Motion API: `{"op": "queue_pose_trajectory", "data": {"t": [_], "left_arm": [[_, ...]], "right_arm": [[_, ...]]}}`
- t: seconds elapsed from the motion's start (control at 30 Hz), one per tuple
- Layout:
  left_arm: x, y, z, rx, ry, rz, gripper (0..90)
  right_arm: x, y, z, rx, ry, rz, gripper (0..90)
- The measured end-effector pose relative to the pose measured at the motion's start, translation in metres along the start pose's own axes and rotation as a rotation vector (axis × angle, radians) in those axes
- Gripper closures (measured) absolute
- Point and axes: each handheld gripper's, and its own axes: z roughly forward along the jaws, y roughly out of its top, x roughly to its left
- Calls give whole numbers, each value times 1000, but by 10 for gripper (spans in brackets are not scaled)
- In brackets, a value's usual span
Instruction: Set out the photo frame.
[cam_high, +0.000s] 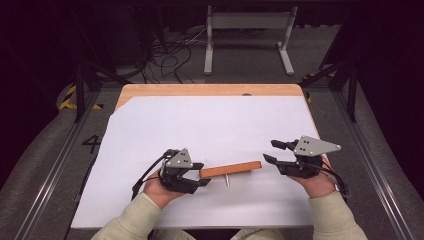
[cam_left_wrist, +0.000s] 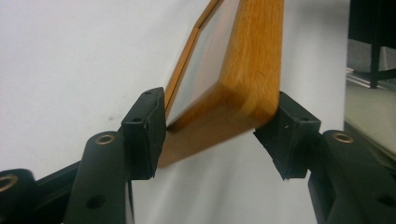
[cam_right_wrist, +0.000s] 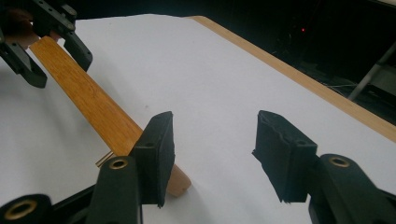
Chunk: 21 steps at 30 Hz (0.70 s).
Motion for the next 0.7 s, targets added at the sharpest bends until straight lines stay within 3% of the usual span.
{"op": "queue_pose_trajectory", "data": {"t": [0.13, 0.27, 0.43, 0.57, 0.7], "left_arm": [[4, -9, -12, -1, -22, -33, 478], [10, -14, -19, 12, -15, -54, 618], [19, -17, -18, 16, 8, -79, 797], [34, -18, -2, 35, 63, -143, 874], [41, -18, 8, 28, 59, -174, 895]], "right_arm": [[0, -6, -6, 26, -6, 12, 581], [1, -16, -10, 96, -1, 21, 745], [8, -26, -7, 159, 45, 0, 896], [16, -33, 6, 207, 97, -16, 898], [22, -37, 18, 235, 129, -22, 898]]}}
